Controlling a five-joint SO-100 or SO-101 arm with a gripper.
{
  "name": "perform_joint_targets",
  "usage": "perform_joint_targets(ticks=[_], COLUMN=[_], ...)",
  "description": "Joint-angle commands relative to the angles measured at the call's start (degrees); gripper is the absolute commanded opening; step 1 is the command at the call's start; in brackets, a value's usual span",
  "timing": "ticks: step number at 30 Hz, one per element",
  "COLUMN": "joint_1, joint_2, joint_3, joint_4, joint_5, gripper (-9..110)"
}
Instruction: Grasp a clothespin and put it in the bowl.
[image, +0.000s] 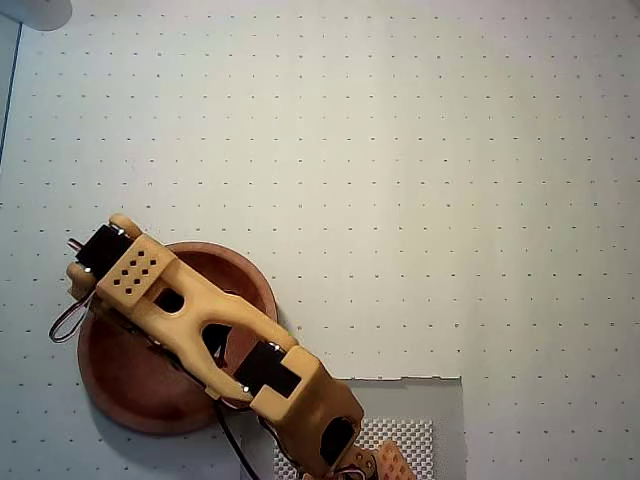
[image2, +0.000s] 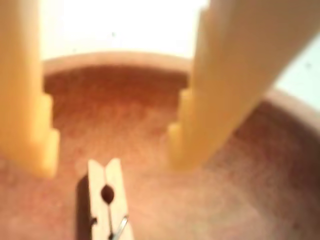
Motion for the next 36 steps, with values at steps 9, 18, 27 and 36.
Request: perform_joint_targets(ticks=[9, 18, 27, 36], joint_1=[12.22, 24.26, 35.77, 52.21], joint_2=[18.28, 30.50, 44.65, 54.40], joint_3=[-3.25, -3.34, -2.46, 3.87], joint_4=[1.05, 0.26, -9.14, -21.01], joint_5=[1.93, 20.30, 50.45, 75.06], gripper=[-3, -3, -3, -3])
